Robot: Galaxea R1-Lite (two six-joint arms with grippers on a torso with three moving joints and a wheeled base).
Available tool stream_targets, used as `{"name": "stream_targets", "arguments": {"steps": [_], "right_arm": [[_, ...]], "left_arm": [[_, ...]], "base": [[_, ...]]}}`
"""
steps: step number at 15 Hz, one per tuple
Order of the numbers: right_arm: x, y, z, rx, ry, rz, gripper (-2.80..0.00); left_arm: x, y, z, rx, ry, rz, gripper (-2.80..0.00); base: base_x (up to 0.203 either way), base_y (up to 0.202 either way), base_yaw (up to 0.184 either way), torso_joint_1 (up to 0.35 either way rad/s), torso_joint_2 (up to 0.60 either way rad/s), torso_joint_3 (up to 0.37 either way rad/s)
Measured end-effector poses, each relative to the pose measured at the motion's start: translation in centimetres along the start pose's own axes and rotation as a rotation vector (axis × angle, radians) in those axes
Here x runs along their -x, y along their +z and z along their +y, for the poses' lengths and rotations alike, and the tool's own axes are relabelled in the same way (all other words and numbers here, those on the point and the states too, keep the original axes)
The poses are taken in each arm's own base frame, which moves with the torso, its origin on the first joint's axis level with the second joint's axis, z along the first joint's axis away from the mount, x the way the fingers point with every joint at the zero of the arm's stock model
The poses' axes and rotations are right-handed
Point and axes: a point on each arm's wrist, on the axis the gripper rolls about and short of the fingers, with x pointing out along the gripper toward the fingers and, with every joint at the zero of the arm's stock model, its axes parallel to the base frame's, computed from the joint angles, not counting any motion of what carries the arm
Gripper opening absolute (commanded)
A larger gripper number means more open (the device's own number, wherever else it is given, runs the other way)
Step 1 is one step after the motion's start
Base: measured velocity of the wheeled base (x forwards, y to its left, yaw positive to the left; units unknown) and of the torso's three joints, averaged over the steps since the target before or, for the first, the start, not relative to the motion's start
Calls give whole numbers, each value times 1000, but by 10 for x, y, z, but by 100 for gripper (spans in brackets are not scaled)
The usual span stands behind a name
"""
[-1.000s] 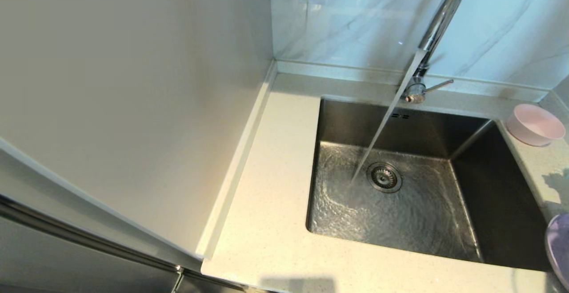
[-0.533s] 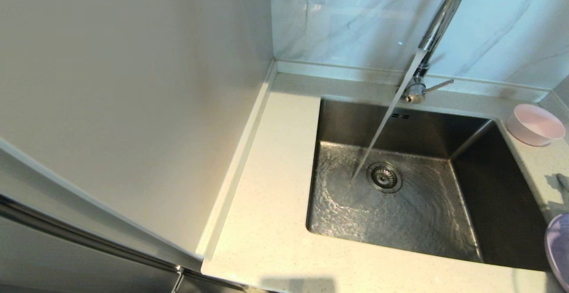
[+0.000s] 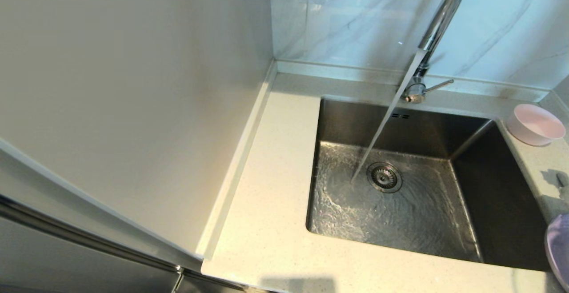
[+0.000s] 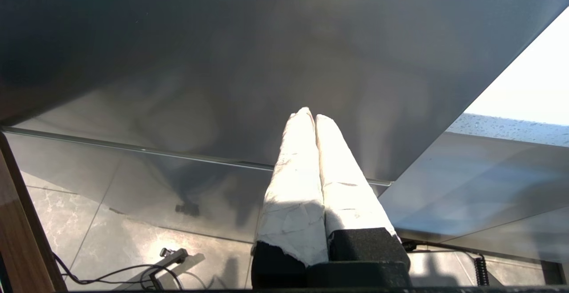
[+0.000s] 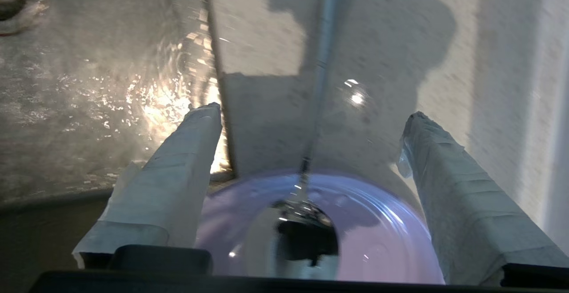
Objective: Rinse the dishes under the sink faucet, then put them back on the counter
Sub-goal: Place the spoon on the plate
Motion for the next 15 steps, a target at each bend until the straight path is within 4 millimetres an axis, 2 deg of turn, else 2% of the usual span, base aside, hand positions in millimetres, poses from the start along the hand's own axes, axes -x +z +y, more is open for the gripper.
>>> {"name": "stream_targets", "arguments": {"steps": [5, 10, 12, 15], "right_arm": [[10, 18, 21, 138, 79, -129, 0], [32, 59, 49, 254, 120, -278, 0], [30, 73, 54, 343, 118, -317, 0], [8, 88, 42, 578, 58, -324, 0]], "left_arm": [[0, 0, 0, 0, 0, 0, -280], [0, 0, 0, 0, 0, 0, -280], [0, 0, 0, 0, -1, 0, -280], [0, 0, 0, 0, -1, 0, -280]], "base": [[0, 0, 0, 0, 0, 0], [0, 0, 0, 0, 0, 0], [0, 0, 0, 0, 0, 0], [0, 0, 0, 0, 0, 0]]}}
